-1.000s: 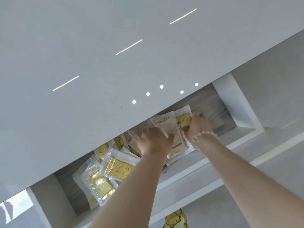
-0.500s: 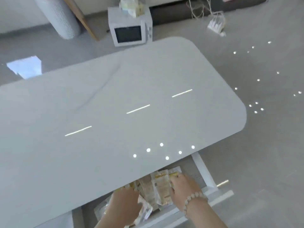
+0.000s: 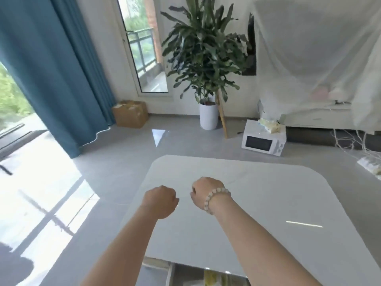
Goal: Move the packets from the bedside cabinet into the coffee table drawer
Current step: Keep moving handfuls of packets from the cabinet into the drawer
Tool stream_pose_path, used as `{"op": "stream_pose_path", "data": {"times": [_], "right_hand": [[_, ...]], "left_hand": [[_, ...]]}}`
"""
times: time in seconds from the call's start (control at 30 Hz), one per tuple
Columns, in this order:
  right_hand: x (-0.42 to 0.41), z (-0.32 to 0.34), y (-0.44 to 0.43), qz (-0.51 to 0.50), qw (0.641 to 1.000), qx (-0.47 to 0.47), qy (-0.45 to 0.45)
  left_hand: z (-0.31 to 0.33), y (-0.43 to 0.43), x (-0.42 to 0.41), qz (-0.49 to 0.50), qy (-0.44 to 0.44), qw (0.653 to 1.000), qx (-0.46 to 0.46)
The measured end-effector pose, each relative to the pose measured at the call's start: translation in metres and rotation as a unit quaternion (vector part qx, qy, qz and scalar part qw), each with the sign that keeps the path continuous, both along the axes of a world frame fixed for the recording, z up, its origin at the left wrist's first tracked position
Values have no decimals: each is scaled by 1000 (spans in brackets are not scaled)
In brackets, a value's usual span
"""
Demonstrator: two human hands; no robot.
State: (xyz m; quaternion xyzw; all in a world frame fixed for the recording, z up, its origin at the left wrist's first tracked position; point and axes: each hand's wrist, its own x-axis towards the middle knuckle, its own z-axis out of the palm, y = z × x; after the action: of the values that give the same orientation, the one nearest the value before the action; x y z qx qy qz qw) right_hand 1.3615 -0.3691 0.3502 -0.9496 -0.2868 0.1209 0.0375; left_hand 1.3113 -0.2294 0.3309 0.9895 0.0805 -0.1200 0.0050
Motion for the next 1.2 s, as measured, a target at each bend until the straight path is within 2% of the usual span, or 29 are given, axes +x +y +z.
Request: {"op": "stream_pose_path", "data": {"times": [0.23,0.47,0.63,0.73,0.83,0.93,1.03,1.1,1.2], "right_hand": [[-68,29,131,156,985,14,-75],[-166,40,260,267,940,150,-149],[-257,32,353,341,907,201,-146],[-315,26,400,415,871,221,-144],[-376,24,439,463,846,222,-146],[-433,22,467,504,828,208,-129],[-484,22,486,547,805,194,-124],[-516,20,496,586,779,200,-104],[-562,14,509,651,722,217,-91]], "left_hand": [[36,107,-96,154,-67,984,66],[48,217,-232,306,-182,926,122],[54,273,-341,390,-146,901,124],[46,305,-402,447,-170,861,175],[40,330,-469,463,-169,848,198],[30,344,-529,533,-171,798,223],[29,338,-578,604,-150,755,205],[27,337,-607,646,-157,718,208],[24,332,-646,678,-145,684,227]]}}
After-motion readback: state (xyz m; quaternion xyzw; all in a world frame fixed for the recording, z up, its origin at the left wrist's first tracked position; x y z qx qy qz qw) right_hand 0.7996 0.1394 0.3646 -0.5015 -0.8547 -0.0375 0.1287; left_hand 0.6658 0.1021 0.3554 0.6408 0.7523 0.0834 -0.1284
